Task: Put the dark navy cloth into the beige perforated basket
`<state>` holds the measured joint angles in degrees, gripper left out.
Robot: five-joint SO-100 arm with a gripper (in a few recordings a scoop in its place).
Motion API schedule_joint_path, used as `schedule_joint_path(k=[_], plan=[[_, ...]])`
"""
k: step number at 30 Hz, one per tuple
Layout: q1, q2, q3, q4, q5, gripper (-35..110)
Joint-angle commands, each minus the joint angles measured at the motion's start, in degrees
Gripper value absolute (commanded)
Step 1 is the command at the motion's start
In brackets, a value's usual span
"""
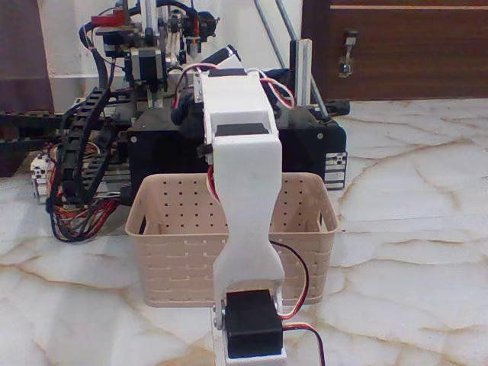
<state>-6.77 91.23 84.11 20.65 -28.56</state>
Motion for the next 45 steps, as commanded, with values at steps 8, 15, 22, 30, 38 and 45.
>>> schedule_joint_path(k=[8,15,22,30,38,45], plan=[[0.9,-7.5,-16.9,20.3,9.1,0],[1.0,-12.5,-21.4,30.0,14.2,0],[1.3,-21.1,-29.5,32.7,14.5,0],[2.1,-20.4,-29.5,34.6,14.4,9],[3.3,-16.3,-25.3,34.6,11.9,4],[4.0,-14.3,-22.6,40.6,9.5,0]])
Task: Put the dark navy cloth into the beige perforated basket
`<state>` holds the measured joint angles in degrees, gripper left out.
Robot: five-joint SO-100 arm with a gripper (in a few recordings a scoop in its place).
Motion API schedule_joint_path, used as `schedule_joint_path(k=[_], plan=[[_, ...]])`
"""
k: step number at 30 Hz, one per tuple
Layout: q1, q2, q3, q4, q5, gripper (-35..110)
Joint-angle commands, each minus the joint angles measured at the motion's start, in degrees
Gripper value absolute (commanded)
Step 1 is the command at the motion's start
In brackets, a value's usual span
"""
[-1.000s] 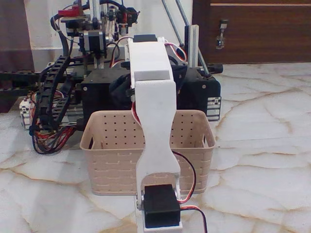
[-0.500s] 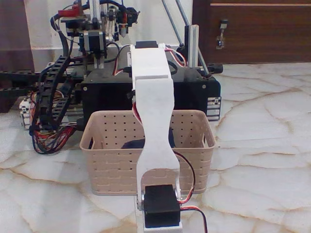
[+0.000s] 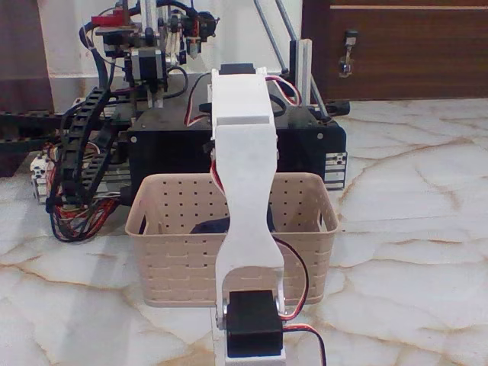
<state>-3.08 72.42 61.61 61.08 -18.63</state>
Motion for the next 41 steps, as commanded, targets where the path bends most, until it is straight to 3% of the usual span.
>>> schedule_joint_path(k=[1,5,13,22,23,24,32,41], plan=[[0.3,4.7,-0.2,-1.1,-0.3,0],[0.6,8.2,3.1,-14.2,0.4,0],[1.0,28.4,38.5,-35.1,-24.5,0],[2.5,43.7,61.2,-52.0,-42.2,0],[2.7,45.5,65.1,-56.5,-43.1,0],[2.8,46.1,72.2,-69.4,-42.3,0],[2.9,60.2,84.9,-69.3,-47.1,0],[3.6,65.5,102.0,-83.8,-54.3,0]])
